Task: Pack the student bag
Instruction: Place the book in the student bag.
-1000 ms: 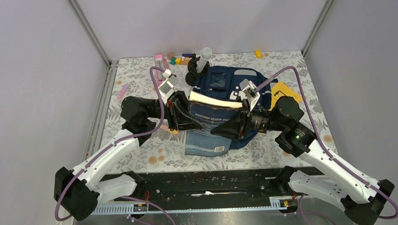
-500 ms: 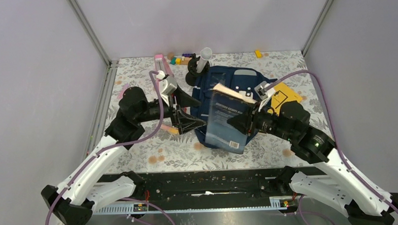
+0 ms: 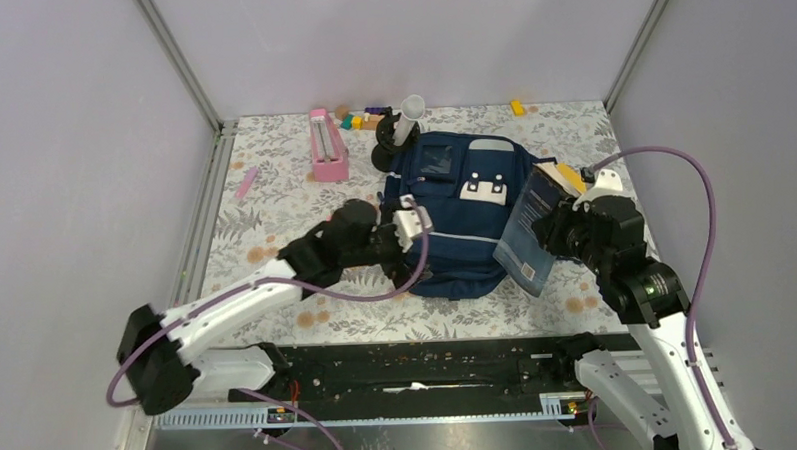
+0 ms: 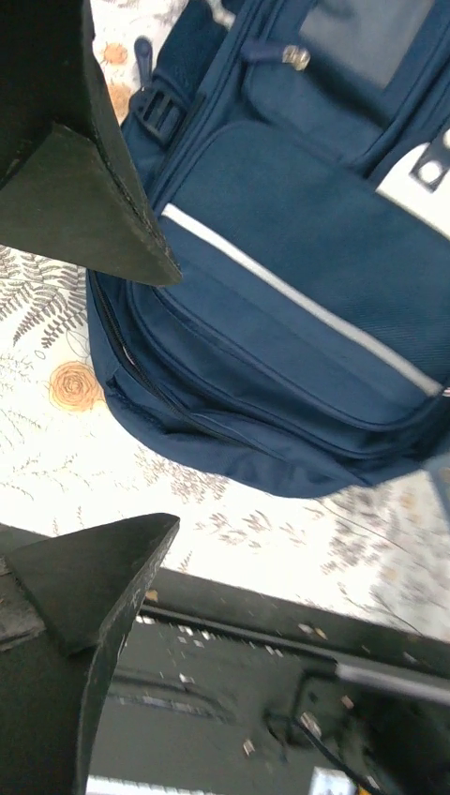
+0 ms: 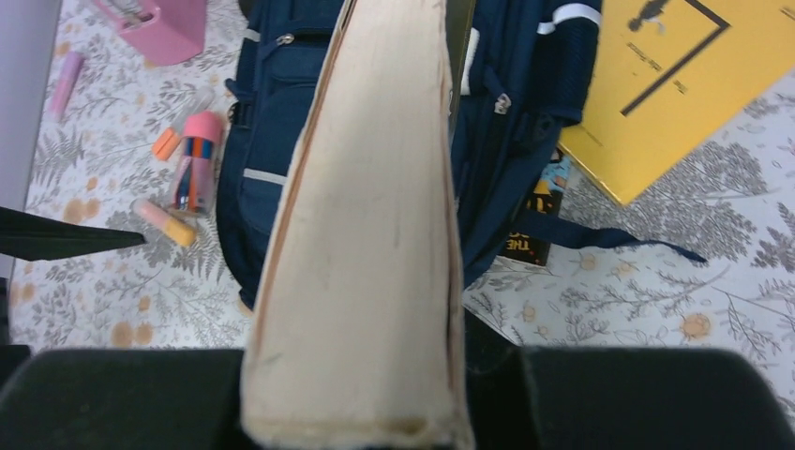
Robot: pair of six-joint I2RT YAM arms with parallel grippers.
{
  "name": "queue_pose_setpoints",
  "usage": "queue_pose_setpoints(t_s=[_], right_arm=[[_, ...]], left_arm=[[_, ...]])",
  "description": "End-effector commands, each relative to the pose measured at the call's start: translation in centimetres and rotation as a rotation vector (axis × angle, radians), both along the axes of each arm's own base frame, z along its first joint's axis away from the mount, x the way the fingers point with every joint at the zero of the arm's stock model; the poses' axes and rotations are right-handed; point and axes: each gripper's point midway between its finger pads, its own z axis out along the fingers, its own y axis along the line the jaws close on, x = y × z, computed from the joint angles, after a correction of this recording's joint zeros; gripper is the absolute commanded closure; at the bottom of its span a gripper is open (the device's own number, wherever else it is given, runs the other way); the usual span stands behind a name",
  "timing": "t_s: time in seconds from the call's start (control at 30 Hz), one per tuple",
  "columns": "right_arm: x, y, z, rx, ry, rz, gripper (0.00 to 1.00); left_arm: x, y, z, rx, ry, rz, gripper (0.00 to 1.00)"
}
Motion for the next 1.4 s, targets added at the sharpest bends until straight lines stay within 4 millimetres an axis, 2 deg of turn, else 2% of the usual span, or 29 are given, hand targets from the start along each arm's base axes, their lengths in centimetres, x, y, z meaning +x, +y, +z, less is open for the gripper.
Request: queue_pose_setpoints(t_s=[0.0,0.1,0.2,0.33,0.43,0.63,0.8,1.03,1.13,1.27,1.3,1.37], right_arm=[[1.1,-1.8,2.2,0.036,-0.098,-0.110,1.00],[1.2,-2.6,1.9,0.052,-0.106,-0.160,1.00],[0.9,-2.9,1.6,0.079,-0.120,-0.184,1.00],[0.2,-2.8,1.5,0.117,-0.145,-0.186,1.00],[-0.2,-2.5,1.3,0.136,-0.141,-0.173,1.00],[-0.8,-2.2,1.0,0.158,-0.144,-0.155,1.00],[-1.4,-2.1,0.5,0.164,-0.136,-0.145,1.00],[-2.0,-2.1,0.7,0.177,-0.153,-0.144,1.00],[-2.1,-2.1,1.0,0.172,-0.155,-0.140,1.00],[-2.1,-2.2,1.0,0.174,-0.158,-0.145,1.00],[-2.2,-2.2,0.9,0.175,-0.157,-0.144,1.00],[-2.2,-2.2,0.9,0.178,-0.158,-0.144,1.00]], left_arm=[[2.3,-2.1,-2.2,0.126,-0.051,-0.015,0.01],[2.9,-3.7,-4.6,0.184,-0.017,-0.048,0.05],[3.4,-5.0,-6.5,0.233,0.030,-0.087,0.14],[4.1,-6.9,-8.1,0.252,0.074,-0.116,0.24],[3.6,-7.6,-8.5,0.251,0.121,-0.154,0.27],[2.7,-7.7,-10.2,0.301,0.174,-0.175,0.29],[1.8,-8.0,-10.3,0.318,0.216,-0.198,0.26],[2.5,-7.7,-11.1,0.368,0.215,-0.170,0.46],[2.9,-7.3,-11.7,0.410,0.197,-0.143,0.43],[2.4,-7.0,-12.2,0.442,0.192,-0.143,0.40],[2.4,-7.0,-12.3,0.447,0.187,-0.138,0.40],[2.6,-6.8,-12.6,0.464,0.177,-0.124,0.48]])
